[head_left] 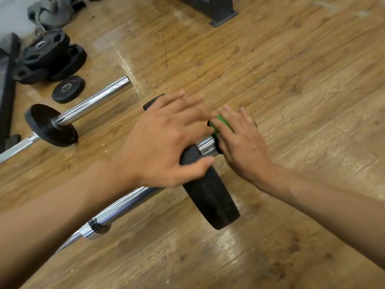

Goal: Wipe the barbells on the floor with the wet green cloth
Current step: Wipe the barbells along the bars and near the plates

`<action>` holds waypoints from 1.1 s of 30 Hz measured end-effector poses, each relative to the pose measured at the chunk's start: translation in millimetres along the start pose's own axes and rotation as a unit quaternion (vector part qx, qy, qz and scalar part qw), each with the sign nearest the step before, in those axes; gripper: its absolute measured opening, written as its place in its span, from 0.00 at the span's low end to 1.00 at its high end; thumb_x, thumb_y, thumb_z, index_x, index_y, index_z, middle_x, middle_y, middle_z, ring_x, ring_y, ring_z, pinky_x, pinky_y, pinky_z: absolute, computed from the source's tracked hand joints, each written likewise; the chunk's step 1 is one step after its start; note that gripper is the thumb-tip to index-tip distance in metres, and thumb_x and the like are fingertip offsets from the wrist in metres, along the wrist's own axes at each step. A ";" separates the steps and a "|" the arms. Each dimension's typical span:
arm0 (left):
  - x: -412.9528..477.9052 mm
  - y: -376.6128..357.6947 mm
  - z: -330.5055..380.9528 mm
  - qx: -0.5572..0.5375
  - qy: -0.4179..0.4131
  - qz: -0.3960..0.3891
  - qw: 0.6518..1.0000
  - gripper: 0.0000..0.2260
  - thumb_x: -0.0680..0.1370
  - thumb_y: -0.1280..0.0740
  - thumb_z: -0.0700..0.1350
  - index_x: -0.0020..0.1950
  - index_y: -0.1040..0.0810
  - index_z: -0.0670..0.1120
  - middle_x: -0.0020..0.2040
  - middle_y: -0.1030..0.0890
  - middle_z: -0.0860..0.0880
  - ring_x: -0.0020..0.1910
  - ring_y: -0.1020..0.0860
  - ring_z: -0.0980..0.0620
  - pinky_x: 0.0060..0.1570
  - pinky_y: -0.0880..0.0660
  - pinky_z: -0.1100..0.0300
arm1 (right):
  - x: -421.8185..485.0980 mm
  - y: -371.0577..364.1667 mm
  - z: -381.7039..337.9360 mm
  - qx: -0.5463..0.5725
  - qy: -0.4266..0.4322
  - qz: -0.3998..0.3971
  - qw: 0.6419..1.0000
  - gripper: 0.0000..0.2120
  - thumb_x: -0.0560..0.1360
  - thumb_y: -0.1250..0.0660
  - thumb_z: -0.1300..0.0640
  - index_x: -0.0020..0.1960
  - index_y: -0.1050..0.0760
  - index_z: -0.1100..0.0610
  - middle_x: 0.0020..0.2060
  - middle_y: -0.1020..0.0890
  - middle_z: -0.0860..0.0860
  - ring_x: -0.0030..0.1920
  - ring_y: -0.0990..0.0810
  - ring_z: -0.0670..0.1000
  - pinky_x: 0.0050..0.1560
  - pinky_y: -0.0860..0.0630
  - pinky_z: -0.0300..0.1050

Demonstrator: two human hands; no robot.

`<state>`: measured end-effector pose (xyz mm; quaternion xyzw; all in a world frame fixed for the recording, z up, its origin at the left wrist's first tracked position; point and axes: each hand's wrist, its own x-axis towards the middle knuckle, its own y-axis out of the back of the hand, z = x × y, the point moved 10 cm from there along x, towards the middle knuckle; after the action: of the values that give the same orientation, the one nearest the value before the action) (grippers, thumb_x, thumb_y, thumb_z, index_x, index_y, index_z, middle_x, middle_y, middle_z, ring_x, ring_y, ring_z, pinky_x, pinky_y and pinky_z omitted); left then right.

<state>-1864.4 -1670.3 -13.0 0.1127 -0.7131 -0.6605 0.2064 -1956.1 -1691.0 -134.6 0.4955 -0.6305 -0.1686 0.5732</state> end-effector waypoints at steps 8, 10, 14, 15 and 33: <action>2.9 -0.5 -51.1 0.007 0.104 -0.009 0.995 0.30 0.79 0.43 0.64 0.74 0.23 0.48 0.81 0.33 0.43 0.83 0.42 0.42 0.80 0.47 0.38 | 26.9 -12.6 20.0 -0.013 0.050 -0.016 0.999 0.20 0.86 0.44 0.54 0.75 0.28 0.60 0.71 0.25 0.61 0.76 0.29 0.61 0.81 0.44 0.56; 1.7 -0.7 -49.8 0.000 0.109 0.009 0.994 0.30 0.78 0.41 0.65 0.72 0.21 0.49 0.80 0.33 0.44 0.83 0.42 0.42 0.80 0.48 0.38 | 27.9 -11.7 19.8 0.002 -0.017 0.018 1.000 0.20 0.84 0.41 0.56 0.74 0.27 0.60 0.72 0.25 0.62 0.77 0.31 0.63 0.80 0.44 0.59; 0.6 -1.6 -61.0 -0.025 0.127 0.026 0.991 0.29 0.77 0.40 0.64 0.68 0.18 0.48 0.76 0.26 0.46 0.81 0.38 0.42 0.79 0.45 0.39 | 22.4 -32.3 -25.6 0.030 0.126 -0.017 0.991 0.21 0.87 0.41 0.54 0.78 0.31 0.59 0.77 0.31 0.62 0.78 0.33 0.61 0.81 0.43 0.57; 0.7 -2.3 -65.4 -0.036 0.133 0.029 0.990 0.29 0.77 0.40 0.64 0.69 0.18 0.48 0.76 0.26 0.46 0.81 0.37 0.43 0.79 0.44 0.39 | 23.8 -31.4 -23.7 0.014 0.157 -0.023 0.987 0.22 0.87 0.42 0.52 0.79 0.32 0.58 0.77 0.31 0.61 0.78 0.32 0.60 0.81 0.42 0.56; -9.7 8.9 8.7 -0.062 0.079 0.115 0.988 0.33 0.77 0.42 0.65 0.70 0.20 0.44 0.70 0.21 0.47 0.78 0.31 0.45 0.77 0.39 0.38 | 5.3 -9.3 -3.0 0.044 -0.032 0.045 0.998 0.22 0.81 0.37 0.57 0.74 0.32 0.56 0.69 0.23 0.62 0.74 0.27 0.62 0.78 0.38 0.63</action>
<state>-1858.6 -1657.4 -5.9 0.0684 -0.6607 -0.6641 0.3432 -1948.6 -1698.4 -138.1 0.4853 -0.6770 -0.1305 0.5378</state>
